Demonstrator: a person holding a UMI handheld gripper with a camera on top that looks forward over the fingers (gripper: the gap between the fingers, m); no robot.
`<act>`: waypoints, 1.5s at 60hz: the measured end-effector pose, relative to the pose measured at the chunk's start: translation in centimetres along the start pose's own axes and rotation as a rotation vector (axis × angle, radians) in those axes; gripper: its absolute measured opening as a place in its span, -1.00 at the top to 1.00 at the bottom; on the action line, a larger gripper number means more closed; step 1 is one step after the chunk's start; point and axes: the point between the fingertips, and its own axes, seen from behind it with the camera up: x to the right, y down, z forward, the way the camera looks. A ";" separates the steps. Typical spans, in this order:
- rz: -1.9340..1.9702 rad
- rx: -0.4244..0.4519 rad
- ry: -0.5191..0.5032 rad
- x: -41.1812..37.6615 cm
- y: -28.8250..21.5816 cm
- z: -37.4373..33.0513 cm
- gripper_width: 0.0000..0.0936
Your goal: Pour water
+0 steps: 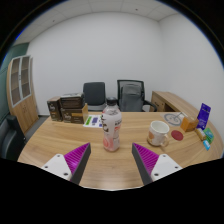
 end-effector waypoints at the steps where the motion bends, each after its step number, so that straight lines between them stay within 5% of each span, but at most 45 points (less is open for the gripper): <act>1: 0.002 0.009 0.001 -0.2 -0.3 0.9 -0.83; 18: 0.024 0.098 -0.001 -0.8 -1.9 12.9 -0.66; 24: 0.013 0.118 -0.007 -0.7 -1.8 14.9 -0.42; 28: 0.004 0.136 0.006 -0.2 -2.1 15.6 -0.02; 40: 0.009 0.156 -0.003 -0.4 -2.4 15.7 0.38; 52: 0.103 0.199 -0.076 -0.9 -6.2 13.6 0.38; 72: 1.146 0.185 -0.509 0.3 -15.6 9.5 0.39; 90: 1.859 0.135 -0.693 5.5 -15.4 10.8 0.39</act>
